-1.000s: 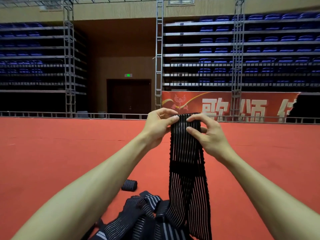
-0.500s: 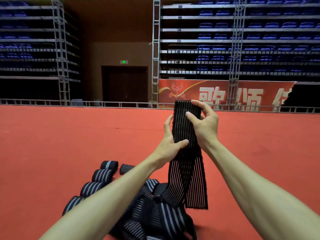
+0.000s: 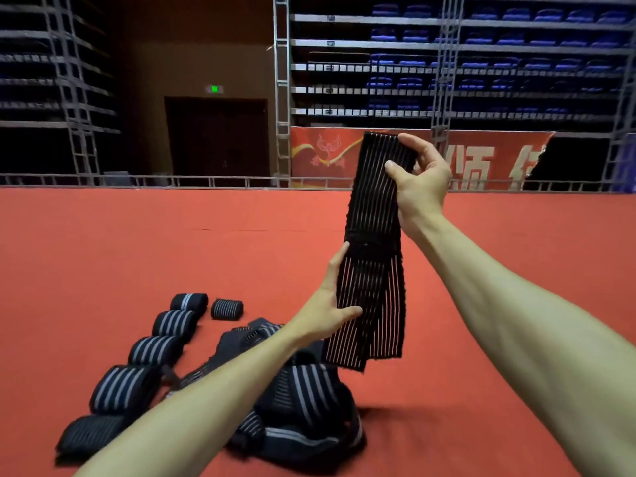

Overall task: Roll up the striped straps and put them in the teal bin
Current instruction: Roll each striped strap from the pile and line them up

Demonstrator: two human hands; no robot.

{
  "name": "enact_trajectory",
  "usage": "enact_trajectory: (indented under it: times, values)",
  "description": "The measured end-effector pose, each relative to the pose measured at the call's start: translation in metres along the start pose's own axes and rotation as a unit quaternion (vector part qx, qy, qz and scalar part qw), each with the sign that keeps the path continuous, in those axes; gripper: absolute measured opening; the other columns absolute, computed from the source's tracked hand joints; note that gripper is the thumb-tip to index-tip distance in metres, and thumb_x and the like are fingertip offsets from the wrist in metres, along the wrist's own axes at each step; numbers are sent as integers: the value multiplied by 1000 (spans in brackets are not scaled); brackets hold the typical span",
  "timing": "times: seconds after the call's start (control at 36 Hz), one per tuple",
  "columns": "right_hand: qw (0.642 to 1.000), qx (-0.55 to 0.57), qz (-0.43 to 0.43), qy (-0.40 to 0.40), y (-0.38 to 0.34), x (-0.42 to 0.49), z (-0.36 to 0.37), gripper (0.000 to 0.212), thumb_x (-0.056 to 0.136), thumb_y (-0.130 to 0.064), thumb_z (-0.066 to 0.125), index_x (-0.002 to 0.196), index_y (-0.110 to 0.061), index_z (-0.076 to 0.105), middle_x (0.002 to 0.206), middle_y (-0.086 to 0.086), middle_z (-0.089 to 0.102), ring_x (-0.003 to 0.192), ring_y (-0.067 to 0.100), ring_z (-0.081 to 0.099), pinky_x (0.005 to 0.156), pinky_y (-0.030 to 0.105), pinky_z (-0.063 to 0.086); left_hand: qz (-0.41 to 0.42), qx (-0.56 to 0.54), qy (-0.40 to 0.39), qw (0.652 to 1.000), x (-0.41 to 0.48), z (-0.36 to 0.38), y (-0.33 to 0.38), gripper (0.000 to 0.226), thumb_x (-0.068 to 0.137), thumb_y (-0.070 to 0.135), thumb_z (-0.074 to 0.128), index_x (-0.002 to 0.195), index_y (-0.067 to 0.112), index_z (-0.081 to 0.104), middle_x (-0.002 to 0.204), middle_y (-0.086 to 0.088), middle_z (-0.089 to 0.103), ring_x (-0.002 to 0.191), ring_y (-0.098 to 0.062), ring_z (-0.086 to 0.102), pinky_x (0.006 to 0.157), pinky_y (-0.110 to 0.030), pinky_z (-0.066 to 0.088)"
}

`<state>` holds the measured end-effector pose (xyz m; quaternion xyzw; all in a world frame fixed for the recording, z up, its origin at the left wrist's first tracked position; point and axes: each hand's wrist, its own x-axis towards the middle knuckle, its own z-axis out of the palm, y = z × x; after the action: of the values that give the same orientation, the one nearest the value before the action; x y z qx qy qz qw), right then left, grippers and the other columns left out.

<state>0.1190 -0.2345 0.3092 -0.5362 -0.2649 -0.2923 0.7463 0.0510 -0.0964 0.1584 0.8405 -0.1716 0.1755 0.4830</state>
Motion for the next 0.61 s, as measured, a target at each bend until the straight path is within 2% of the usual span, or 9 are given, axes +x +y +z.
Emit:
enact_trajectory:
  times: [0.08, 0.17, 0.22, 0.28, 0.33, 0.39, 0.5, 0.56, 0.61]
  values:
    - [999, -33, -21, 0, 3, 4, -13, 38, 82, 11, 66, 114, -9, 66, 106, -5, 65, 82, -19, 60, 71, 4, 46, 10, 15, -2, 1000, 0, 16, 0, 101, 89, -1, 66, 152, 43, 1, 163, 13, 5, 149, -4, 14, 119, -21, 16]
    - [997, -71, -29, -11, 10, 5, -31, 38, 83, 9, 65, 112, -14, 65, 108, -8, 63, 88, -21, 57, 76, 3, 46, -1, 7, -17, 1000, -1, 35, 5, 100, 88, 0, 67, 154, 38, 3, 160, 17, 6, 141, 11, 13, 106, 0, 15]
    - [996, -87, -21, -11, 18, 7, -44, 39, 82, 7, 66, 111, -19, 66, 109, -9, 65, 99, -7, 62, 90, 20, 52, -20, -15, -31, 999, -2, 47, 9, 99, 89, -3, 66, 155, 35, 4, 152, 18, 17, 124, 28, 24, 91, 10, 21]
    - [994, -105, -12, -13, 27, 9, -57, 41, 80, 6, 66, 107, -25, 67, 110, -7, 67, 106, 9, 64, 96, 37, 53, -42, -50, -48, 997, -3, 60, 10, 99, 88, -6, 65, 155, 35, 4, 139, 23, 27, 106, 36, 35, 81, 8, 33]
    - [992, -127, -9, -10, 36, 10, -69, 44, 78, 5, 66, 102, -31, 67, 110, -8, 68, 109, 14, 64, 97, 42, 53, -68, -90, -64, 992, -4, 73, 10, 100, 88, -8, 64, 154, 40, 5, 132, 21, 36, 104, 28, 45, 78, 1, 42]
    - [990, -143, -3, -7, 44, 10, -81, 46, 77, 5, 67, 101, -34, 66, 109, -9, 68, 110, 14, 64, 98, 44, 52, -97, -126, -79, 984, -6, 86, 10, 101, 88, -9, 64, 153, 44, 7, 130, 16, 44, 108, 12, 54, 78, -7, 49]
    - [983, -181, 27, -25, 69, 4, -106, 43, 76, 7, 65, 109, -21, 69, 104, -16, 66, 109, 12, 63, 100, 42, 50, -154, -170, -112, 967, -9, 111, 4, 102, 87, -10, 64, 152, 45, 8, 130, 5, 50, 114, -11, 59, 88, -26, 55]
    - [979, -194, 50, -39, 86, -3, -121, 45, 77, 7, 64, 112, -20, 69, 107, -14, 66, 109, 13, 63, 98, 39, 52, -184, -175, -126, 959, -8, 122, -4, 102, 87, -10, 64, 150, 49, 10, 133, -1, 50, 115, -19, 60, 96, -39, 53]
    - [975, -205, 72, -56, 104, -9, -135, 45, 80, 7, 63, 115, -21, 69, 113, -10, 65, 109, 14, 62, 92, 26, 54, -214, -163, -134, 954, -6, 133, -17, 101, 87, -10, 64, 149, 50, 12, 129, -1, 52, 114, -22, 62, 98, -46, 52]
